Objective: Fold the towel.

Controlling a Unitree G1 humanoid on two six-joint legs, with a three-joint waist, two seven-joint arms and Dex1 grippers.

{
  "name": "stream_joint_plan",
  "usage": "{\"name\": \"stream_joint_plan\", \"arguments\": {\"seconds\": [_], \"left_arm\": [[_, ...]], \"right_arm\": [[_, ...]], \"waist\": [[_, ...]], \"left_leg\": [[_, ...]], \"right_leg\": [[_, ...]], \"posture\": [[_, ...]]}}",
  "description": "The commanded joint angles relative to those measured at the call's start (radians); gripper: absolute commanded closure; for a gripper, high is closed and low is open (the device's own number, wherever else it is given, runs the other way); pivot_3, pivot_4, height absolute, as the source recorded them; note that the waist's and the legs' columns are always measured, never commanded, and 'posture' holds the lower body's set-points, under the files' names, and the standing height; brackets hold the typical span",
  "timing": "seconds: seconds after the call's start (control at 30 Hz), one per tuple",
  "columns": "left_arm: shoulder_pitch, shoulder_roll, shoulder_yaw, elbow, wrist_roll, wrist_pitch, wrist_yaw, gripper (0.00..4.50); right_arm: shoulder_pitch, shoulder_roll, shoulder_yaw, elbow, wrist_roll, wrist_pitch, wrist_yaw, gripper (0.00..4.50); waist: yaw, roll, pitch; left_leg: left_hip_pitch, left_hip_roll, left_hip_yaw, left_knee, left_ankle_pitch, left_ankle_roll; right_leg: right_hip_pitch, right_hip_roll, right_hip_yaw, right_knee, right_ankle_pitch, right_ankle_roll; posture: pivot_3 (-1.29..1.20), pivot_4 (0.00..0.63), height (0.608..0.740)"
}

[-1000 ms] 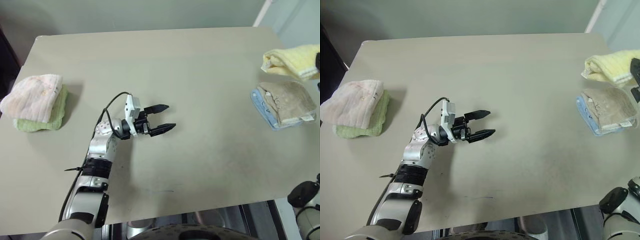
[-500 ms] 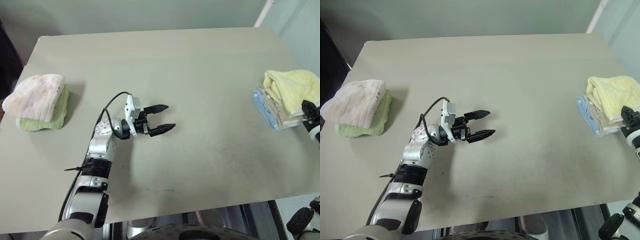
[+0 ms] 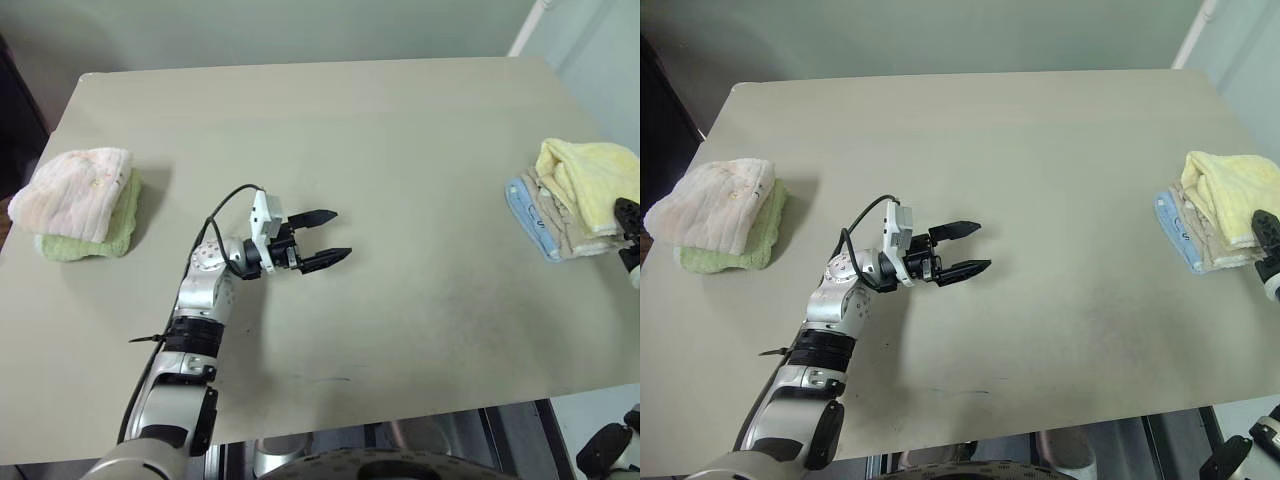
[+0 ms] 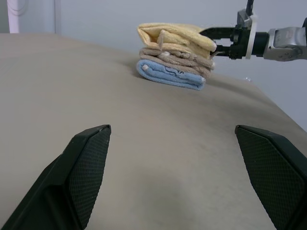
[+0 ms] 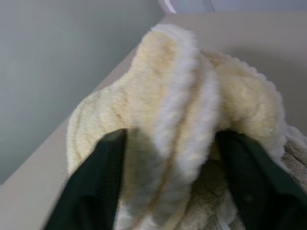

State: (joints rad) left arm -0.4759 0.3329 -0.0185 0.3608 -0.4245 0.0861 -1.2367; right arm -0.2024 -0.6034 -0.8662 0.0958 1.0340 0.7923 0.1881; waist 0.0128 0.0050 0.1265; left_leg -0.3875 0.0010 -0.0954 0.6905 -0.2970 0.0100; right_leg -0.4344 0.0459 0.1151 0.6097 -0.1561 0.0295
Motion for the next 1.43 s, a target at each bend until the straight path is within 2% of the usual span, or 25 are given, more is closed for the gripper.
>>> {"name": "stream_joint_plan", "arguments": {"seconds": [0.03, 0.13, 0.27, 0.33, 0.43, 0.47, 0.57, 0.7, 0.73, 0.83, 0.93, 1.07, 1.2, 1.27, 1.43], "left_arm": [[-0.011, 0.0, 0.002, -0.025, 0.003, -0.019, 0.003, 0.0], [-0.017, -0.001, 0.007, -0.019, 0.009, -0.04, 0.006, 0.0], [-0.028, 0.012, 0.024, -0.011, 0.005, -0.032, 0.01, 0.0], [-0.029, 0.019, 0.03, -0.008, 0.002, -0.03, 0.005, 0.0], [-0.029, 0.022, 0.033, -0.008, 0.0, -0.028, 0.003, 0.0], [-0.022, 0.028, 0.038, -0.026, -0.012, -0.015, -0.003, 0.0], [-0.014, 0.039, 0.048, -0.054, -0.031, 0.007, -0.012, 0.0], [0.005, 0.066, 0.05, -0.133, -0.056, 0.056, -0.009, 0.0], [0.011, 0.071, 0.05, -0.147, -0.058, 0.065, -0.006, 0.0], [0.037, 0.107, 0.067, -0.211, -0.084, 0.113, -0.01, 0.0], [0.077, 0.131, 0.076, -0.285, -0.105, 0.146, 0.012, 0.0], [0.12, 0.162, 0.097, -0.347, -0.121, 0.171, 0.034, 0.0], [0.203, 0.216, 0.132, -0.433, -0.122, 0.171, 0.065, 0.0], [0.254, 0.227, 0.155, -0.48, -0.141, 0.189, 0.094, 0.0], [0.355, 0.235, 0.18, -0.604, -0.191, 0.245, 0.156, 0.0]], "right_arm": [[0.034, -0.055, -0.056, -0.079, 0.043, 0.008, 0.037, 0.09], [0.1, -0.089, -0.066, -0.136, 0.067, 0.034, 0.089, 0.02], [0.316, -0.172, -0.115, -0.284, 0.088, 0.096, 0.238, 0.02], [0.371, -0.199, -0.138, -0.311, 0.087, 0.103, 0.264, 0.02], [0.403, -0.215, -0.149, -0.323, 0.087, 0.106, 0.281, 0.02], [0.426, -0.245, -0.164, -0.364, 0.072, 0.103, 0.309, 0.02], [0.441, -0.309, -0.183, -0.446, 0.06, 0.1, 0.345, 0.02], [0.327, -0.451, 0.01, -0.586, 0.05, 0.075, 0.421, 0.02], [0.307, -0.468, 0.039, -0.589, 0.043, 0.071, 0.439, 0.02], [0.138, -0.504, 0.23, -0.588, -0.017, -0.024, 0.499, 0.02], [-0.011, -0.46, 0.409, -0.567, -0.086, -0.107, 0.559, 0.02], [-0.132, -0.352, 0.592, -0.52, -0.18, -0.179, 0.587, 0.02], [-0.167, -0.226, 0.715, -0.483, -0.222, -0.198, 0.614, 0.02], [-0.162, -0.182, 0.766, -0.471, -0.269, -0.23, 0.632, 0.02], [-0.141, -0.077, 0.872, -0.431, -0.333, -0.265, 0.667, 0.02]], "waist": [[0.001, 0.0, 0.0], [0.004, 0.001, 0.0], [0.01, 0.002, 0.0], [0.01, 0.002, 0.0], [0.005, 0.002, 0.0], [0.004, 0.002, 0.001], [0.001, 0.004, 0.002], [-0.012, 0.004, 0.002], [-0.012, 0.003, 0.003], [-0.013, 0.001, 0.003], [-0.015, 0.002, 0.003], [-0.007, 0.001, 0.003], [-0.009, 0.001, 0.003], [-0.01, 0.002, 0.003], [-0.01, 0.001, 0.002]], "left_leg": [[0.0, 0.0, 0.0, 0.0, 0.0, 0.0], [-0.001, -0.001, 0.0, 0.0, -0.001, 0.0], [-0.001, -0.001, -0.001, 0.001, -0.002, 0.0], [-0.001, -0.002, 0.0, 0.001, -0.003, 0.0], [-0.001, -0.001, 0.001, 0.007, -0.006, 0.002], [-0.001, -0.001, 0.001, 0.008, -0.007, 0.002], [-0.001, -0.003, 0.003, 0.009, -0.008, 0.003], [0.0, -0.003, 0.006, 0.009, -0.008, 0.004], [0.0, -0.003, 0.006, 0.009, -0.008, 0.004], [0.0, -0.002, 0.005, 0.009, -0.008, 0.004], [0.0, -0.003, 0.005, 0.01, -0.008, 0.004], [0.0, -0.002, 0.003, 0.01, -0.005, 0.003], [0.0, -0.001, 0.003, 0.008, -0.005, 0.001], [0.0, -0.001, 0.003, 0.008, -0.001, -0.007], [0.0, -0.001, 0.003, 0.009, -0.003, -0.008]], "right_leg": [[0.0, 0.0, 0.0, 0.0, 0.0, 0.0], [0.0, 0.0, 0.0, 0.0, -0.002, 0.001], [0.0, 0.0, 0.0, 0.0, -0.005, 0.001], [0.001, 0.0, 0.0, 0.0, -0.006, 0.001], [0.002, 0.0, 0.001, 0.0, -0.008, 0.001], [0.002, 0.0, 0.001, 0.0, -0.01, -0.004], [0.002, 0.0, 0.003, 0.0, -0.01, -0.004], [0.002, 0.0, 0.005, 0.0, -0.01, -0.001], [0.002, 0.001, 0.004, 0.0, -0.012, 0.003], [0.003, 0.001, 0.004, 0.0, -0.011, 0.004], [0.001, 0.001, 0.005, 0.0, -0.01, 0.004], [0.002, 0.001, 0.004, 0.001, -0.004, 0.003], [0.0, 0.001, 0.003, 0.001, -0.004, 0.003], [0.0, 0.001, 0.002, 0.001, -0.004, 0.003], [0.0, 0.0, 0.002, 0.0, -0.005, 0.003]], "posture": [[0.0, 0.15, 0.74], [0.0, 0.15, 0.74], [0.0, 0.15, 0.74], [0.0, 0.15, 0.74], [0.0, 0.15, 0.74], [0.0, 0.15, 0.74], [0.0, 0.15, 0.74], [0.0, 0.15, 0.74], [0.0, 0.15, 0.74], [0.0, 0.15, 0.74], [0.0, 0.15, 0.74], [0.0, 0.15, 0.74], [0.0, 0.15, 0.74], [0.0, 0.15, 0.74], [0.0, 0.15, 0.74]]}}
